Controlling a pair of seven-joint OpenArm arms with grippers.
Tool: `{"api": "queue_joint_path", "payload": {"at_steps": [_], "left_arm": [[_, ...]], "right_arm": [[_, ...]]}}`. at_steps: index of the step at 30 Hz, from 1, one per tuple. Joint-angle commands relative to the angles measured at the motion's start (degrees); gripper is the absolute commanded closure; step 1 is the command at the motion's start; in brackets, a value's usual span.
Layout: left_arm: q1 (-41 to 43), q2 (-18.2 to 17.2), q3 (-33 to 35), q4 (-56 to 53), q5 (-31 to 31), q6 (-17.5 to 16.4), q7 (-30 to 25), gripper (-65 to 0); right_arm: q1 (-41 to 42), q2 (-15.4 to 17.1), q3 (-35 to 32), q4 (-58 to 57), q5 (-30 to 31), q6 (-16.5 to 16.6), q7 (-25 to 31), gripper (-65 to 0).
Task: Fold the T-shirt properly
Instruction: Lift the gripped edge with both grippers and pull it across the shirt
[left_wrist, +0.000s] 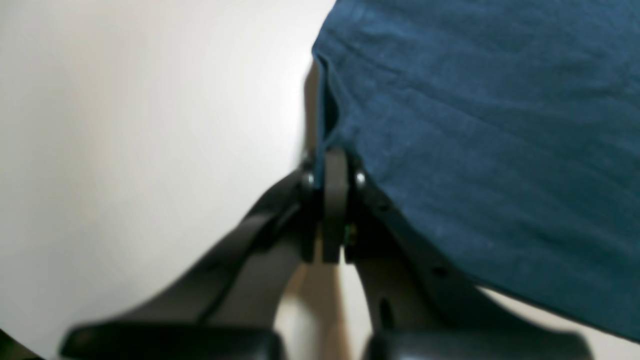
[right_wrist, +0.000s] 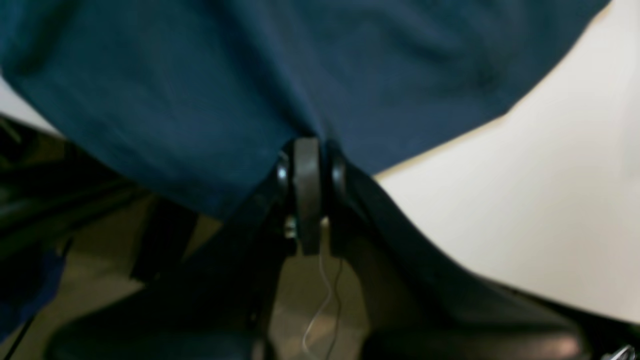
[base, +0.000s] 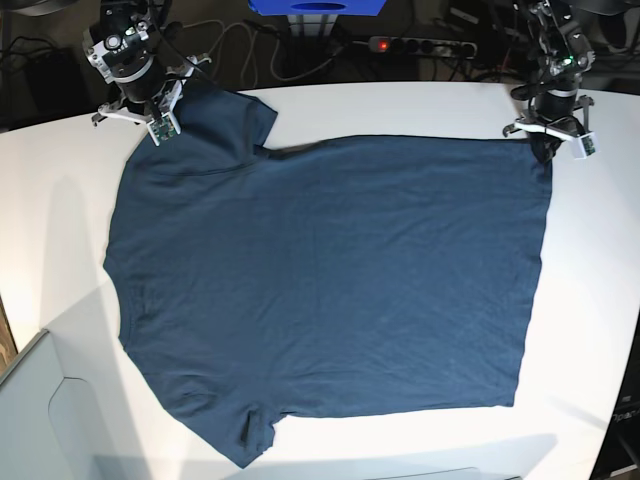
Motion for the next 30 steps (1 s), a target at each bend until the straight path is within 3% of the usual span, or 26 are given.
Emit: {"api": "queue_joint_path", "payload": {"at_steps": [1, 12, 25, 30], "left_arm": [[0.2, -0.7, -0.4, 1.0, -0.3, 0.0, -1.3, 0.0], [-0.6, -1.1, -0.4, 1.0, -0.3, 0.0, -1.6, 0.0], [-8.1, -2.6, -0.2, 1.1, -0.3, 0.0, -1.2, 0.0], [-11.3, -3.9, 0.2, 1.1, -0.2, 0.1, -1.2, 0.0]], "right_arm": [[-0.3, 0.3, 0.2, 1.9, 0.5, 0.8, 1.0, -0.2], [4.7, 0.3, 0.2, 3.3, 0.5, 0.8, 0.7, -0.2], [16.3, 0.3, 0.2, 3.0, 0.4, 0.8, 0.3, -0.2], [22.4, 0.3, 0.2, 2.8, 0.3, 0.8, -4.0, -0.2]]}}
